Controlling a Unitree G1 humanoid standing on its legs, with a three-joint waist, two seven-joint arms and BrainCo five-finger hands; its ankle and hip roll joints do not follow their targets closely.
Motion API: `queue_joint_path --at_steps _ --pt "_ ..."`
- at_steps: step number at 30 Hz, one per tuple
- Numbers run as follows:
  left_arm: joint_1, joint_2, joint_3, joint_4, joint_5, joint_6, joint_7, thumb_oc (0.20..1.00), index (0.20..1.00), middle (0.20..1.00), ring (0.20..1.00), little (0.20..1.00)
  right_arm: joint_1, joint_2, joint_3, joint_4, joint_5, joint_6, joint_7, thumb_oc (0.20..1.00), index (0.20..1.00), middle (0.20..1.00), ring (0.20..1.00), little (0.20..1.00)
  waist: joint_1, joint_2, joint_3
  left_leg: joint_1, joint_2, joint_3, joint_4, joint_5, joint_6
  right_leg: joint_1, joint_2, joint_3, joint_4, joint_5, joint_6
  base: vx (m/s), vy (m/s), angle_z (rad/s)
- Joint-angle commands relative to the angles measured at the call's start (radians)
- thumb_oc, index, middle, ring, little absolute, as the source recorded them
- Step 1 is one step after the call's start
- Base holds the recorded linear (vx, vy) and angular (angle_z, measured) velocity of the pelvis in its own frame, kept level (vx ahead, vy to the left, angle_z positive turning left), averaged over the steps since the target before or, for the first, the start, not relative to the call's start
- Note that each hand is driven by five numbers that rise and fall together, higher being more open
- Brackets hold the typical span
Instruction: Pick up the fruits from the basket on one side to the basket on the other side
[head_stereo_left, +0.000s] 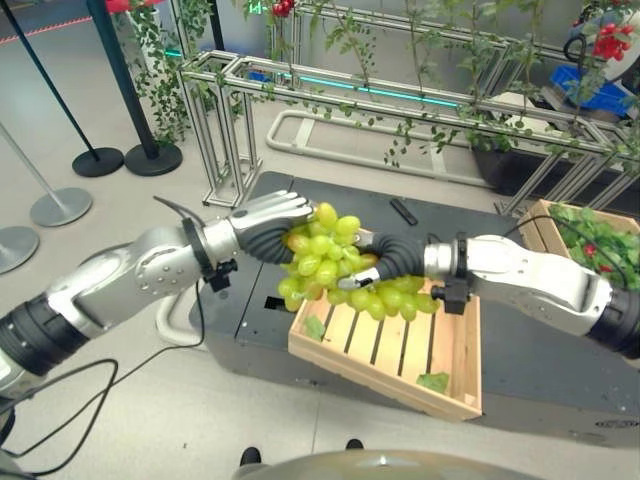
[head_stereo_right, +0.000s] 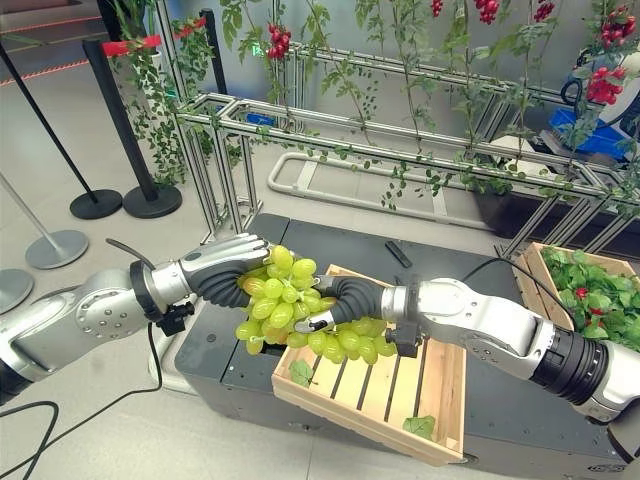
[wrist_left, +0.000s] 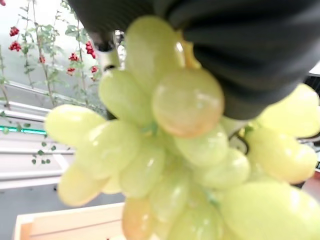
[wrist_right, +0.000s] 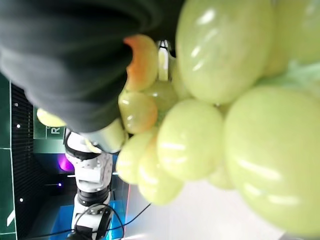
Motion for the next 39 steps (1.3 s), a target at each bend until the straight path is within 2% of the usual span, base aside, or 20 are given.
queue_joint_path --at_steps 1,12,13,14,17,19,20,21,23,25,26,27,30,31,34,36,37,39 --pt "0.072 -0.04 0.027 0.01 -0.011 -0.004 0.009 0.2 0.2 0.2 0.2 0.2 -0.158 0.069 -0.113 -0.122 0.058 -0.201 -0.019 0.2 0.2 0.2 0.2 0.2 -0.013 -0.051 -0.034 0.055 -0.03 0.011 0.007 -0.085 0.029 0.002 -0.039 0.003 0.028 -0.011 0.104 0.0 0.0 0.0" --pt "0.095 -0.061 0.046 0.01 -0.017 0.001 0.031 0.2 0.2 0.2 0.2 0.2 -0.141 0.08 -0.137 -0.103 0.045 -0.214 -0.038 0.2 0.2 0.2 0.2 0.2 -0.018 -0.043 -0.041 0.05 -0.034 0.008 0.011 -0.082 0.032 -0.001 -0.042 0.004 0.033 -0.012 0.1 0.0 0.0 0.0" --pt "0.112 -0.067 0.061 0.012 -0.017 0.001 0.038 0.2 0.2 0.2 0.2 0.2 -0.132 0.078 -0.142 -0.104 0.042 -0.217 -0.041 0.25 0.25 0.25 0.25 0.25 -0.019 -0.04 -0.041 0.057 -0.031 0.007 0.009 -0.09 0.032 0.007 -0.04 0.002 0.031 -0.019 0.101 0.0 0.0 0.0" --pt "0.128 -0.073 0.076 0.013 -0.019 0.003 0.043 0.2 0.2 0.2 0.2 0.2 -0.128 0.08 -0.147 -0.102 0.04 -0.217 -0.045 1.0 1.0 1.0 1.0 1.0 -0.018 -0.042 -0.039 0.052 -0.034 0.008 0.011 -0.082 0.033 0.003 -0.042 0.001 0.031 -0.011 0.1 0.0 0.0 0.0" --pt "0.211 -0.103 0.15 0.019 -0.058 0.009 0.064 0.2 0.2 0.2 0.2 0.2 -0.107 0.066 -0.164 -0.107 0.032 -0.218 -0.049 1.0 1.0 1.0 1.0 1.0 -0.015 -0.04 -0.042 0.057 -0.03 0.007 0.009 -0.09 0.031 0.007 -0.04 0.0 0.028 -0.018 0.102 0.03 -0.002 0.01" --pt "0.326 -0.164 0.247 0.034 -0.134 0.011 0.089 0.2 0.2 0.2 0.2 0.2 -0.067 0.038 -0.206 -0.094 0.012 -0.227 -0.063 1.0 1.0 1.0 1.0 1.0 -0.009 -0.043 -0.04 0.056 -0.03 0.004 0.009 -0.087 0.031 0.009 -0.04 -0.001 0.027 -0.018 0.101 0.0 0.0 0.0" --pt "0.332 -0.164 0.252 0.031 -0.134 0.011 0.087 0.2 0.2 0.2 0.2 0.2 -0.067 0.038 -0.203 -0.096 0.011 -0.226 -0.063 1.0 1.0 1.0 1.0 1.0 -0.011 -0.042 -0.04 0.058 -0.03 0.004 0.008 -0.088 0.031 0.011 -0.04 -0.001 0.026 -0.019 0.101 0.0 0.0 0.0" --pt "0.417 -0.219 0.31 0.044 -0.197 0.017 0.089 0.2 0.2 0.2 0.2 0.2 -0.025 0.017 -0.233 -0.084 -0.002 -0.229 -0.069 1.0 1.0 1.0 1.0 1.0 -0.007 -0.045 -0.039 0.05 -0.032 0.003 0.009 -0.079 0.032 0.005 -0.044 -0.002 0.025 -0.012 0.099 0.0 0.0 0.0" --pt "0.466 -0.241 0.345 0.045 -0.228 0.018 0.085 0.2 0.2 0.2 0.2 0.2 -0.012 0.001 -0.241 -0.08 -0.009 -0.229 -0.066 1.0 1.0 1.0 1.0 1.0 -0.008 -0.043 -0.042 0.058 -0.029 0.003 0.007 -0.087 0.031 0.014 -0.041 -0.003 0.022 -0.018 0.1 0.02 0.001 0.01" --pt "0.575 -0.317 0.405 0.052 -0.309 0.03 0.071 0.2 0.2 0.2 0.2 0.2 0.065 -0.031 -0.306 -0.051 -0.013 -0.233 -0.08 1.0 1.0 1.0 1.0 1.0 -0.004 -0.045 -0.04 0.058 -0.029 0.003 0.007 -0.087 0.03 0.016 -0.042 -0.005 0.018 -0.018 0.1 0.0 0.0 0.0" --pt "0.577 -0.316 0.406 0.051 -0.31 0.031 0.07 0.2 0.2 0.2 0.2 0.2 0.068 -0.031 -0.308 -0.052 -0.013 -0.232 -0.08 1.0 1.0 1.0 1.0 1.0 -0.004 -0.045 -0.041 0.058 -0.029 0.003 0.007 -0.087 0.03 0.016 -0.042 -0.005 0.018 -0.018 0.1 0.0 0.0 0.0" --pt "0.637 -0.367 0.435 0.055 -0.363 0.041 0.059 0.2 0.2 0.2 0.2 0.2 0.118 -0.056 -0.357 -0.05 -0.013 -0.238 -0.082 1.0 1.0 1.0 1.0 1.0 -0.004 -0.047 -0.042 0.056 -0.03 0.003 0.007 -0.087 0.031 0.018 -0.044 -0.008 0.017 -0.018 0.1 0.0 0.0 0.0" --pt "0.682 -0.393 0.456 0.047 -0.404 0.049 0.041 0.2 0.2 0.2 0.2 0.2 0.168 -0.069 -0.406 -0.043 0.001 -0.238 -0.081 1.0 1.0 1.0 1.0 1.0 -0.001 -0.049 -0.044 0.054 -0.029 0.0 0.007 -0.087 0.032 0.019 -0.045 -0.011 0.015 -0.018 0.101 0.0 0.0 0.0" --pt "0.722 -0.425 0.481 0.043 -0.437 0.059 0.027 0.2 0.2 0.2 0.2 0.2 0.207 -0.081 -0.457 -0.043 -0.004 -0.241 -0.083 1.0 1.0 1.0 1.0 1.0 -0.001 -0.049 -0.045 0.053 -0.03 -0.003 0.006 -0.087 0.033 0.019 -0.045 -0.012 0.014 -0.018 0.101 0.0 0.0 0.0" --pt "0.765 -0.473 0.495 0.041 -0.489 0.073 0.012 0.2 0.2 0.2 0.2 0.2 0.264 -0.082 -0.523 -0.03 0.002 -0.246 -0.085 1.0 1.0 1.0 1.0 1.0 0.001 -0.048 -0.045 0.051 -0.033 -0.004 0.006 -0.087 0.035 0.02 -0.046 -0.016 0.011 -0.016 0.102 0.0 0.0 0.0" --pt "0.765 -0.472 0.493 0.041 -0.489 0.073 0.012 0.2 0.2 0.2 0.2 0.2 0.269 -0.083 -0.527 -0.032 0.002 -0.245 -0.085 1.0 1.0 1.0 1.0 1.0 0.003 -0.049 -0.045 0.051 -0.033 -0.004 0.006 -0.087 0.035 0.019 -0.046 -0.016 0.011 -0.016 0.102 0.0 0.0 0.0" --pt "0.795 -0.522 0.505 0.043 -0.542 0.092 -0.002 0.2 0.2 0.2 0.2 0.2 0.335 -0.074 -0.6 -0.019 0.004 -0.25 -0.091 1.0 1.0 1.0 1.0 1.0 0.001 -0.046 -0.045 0.047 -0.035 -0.005 0.007 -0.087 0.037 0.018 -0.048 -0.017 0.01 -0.014 0.103 0.0 0.0 0.0" --pt "0.805 -0.548 0.51 0.04 -0.568 0.099 -0.005 0.2 0.2 0.2 0.2 0.2 0.379 -0.057 -0.64 -0.008 0.011 -0.25 -0.092 1.0 1.0 1.0 1.0 1.0 0.004 -0.045 -0.045 0.047 -0.036 -0.006 0.007 -0.088 0.039 0.018 -0.048 -0.017 0.01 -0.015 0.102 0.0 0.0 0.0"
